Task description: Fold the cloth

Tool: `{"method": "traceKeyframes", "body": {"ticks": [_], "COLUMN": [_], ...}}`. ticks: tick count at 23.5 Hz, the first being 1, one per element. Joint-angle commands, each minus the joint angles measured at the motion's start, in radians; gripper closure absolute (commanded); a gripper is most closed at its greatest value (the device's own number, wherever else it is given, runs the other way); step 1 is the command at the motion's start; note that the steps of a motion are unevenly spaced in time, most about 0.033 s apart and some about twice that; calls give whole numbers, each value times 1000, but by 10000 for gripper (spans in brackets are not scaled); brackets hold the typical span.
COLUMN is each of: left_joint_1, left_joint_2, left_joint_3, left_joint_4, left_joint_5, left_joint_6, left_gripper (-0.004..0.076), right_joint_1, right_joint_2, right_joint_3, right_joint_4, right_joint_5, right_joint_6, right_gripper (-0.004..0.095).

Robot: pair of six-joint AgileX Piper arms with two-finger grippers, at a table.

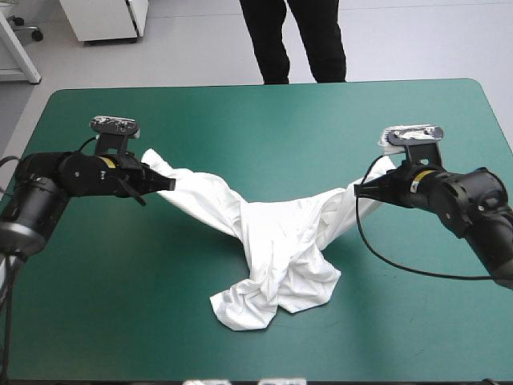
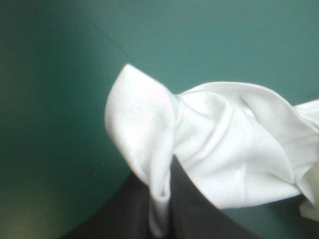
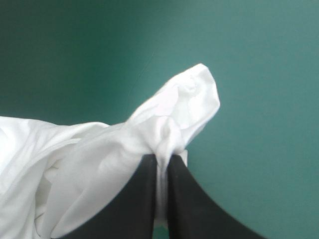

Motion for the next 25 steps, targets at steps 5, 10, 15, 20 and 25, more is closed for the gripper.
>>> {"method": "traceKeyframes", "body": {"ticks": [5,10,15,20,25], "left_joint_1": [0,0,0,0,0], "left_joint_2": [146,243,289,325,272], "left_joint_3": [-26,-26,-26,-26,-63], "left_joint_4": [2,2,25,51,86], "left_joint_5": [-221,-256,-252,-195,-73], "left_joint_6": [-2,-2,-52,-43,-43], "left_gripper": [733,733,732,498,83], "right_joint_1": [-3,-16,-45,-100,-114], "right_joint_2": [155,268,328,337,335], "right_joint_3": [-33,-35,-36,-46,-176], "right_joint_4": [-148,-177,-143,60,94], "right_joint_5": [-153,-191,-191,-161,81], "right_joint_6": [80,146,146,43,-78], "right_gripper": [925,920,788,496,432]}}
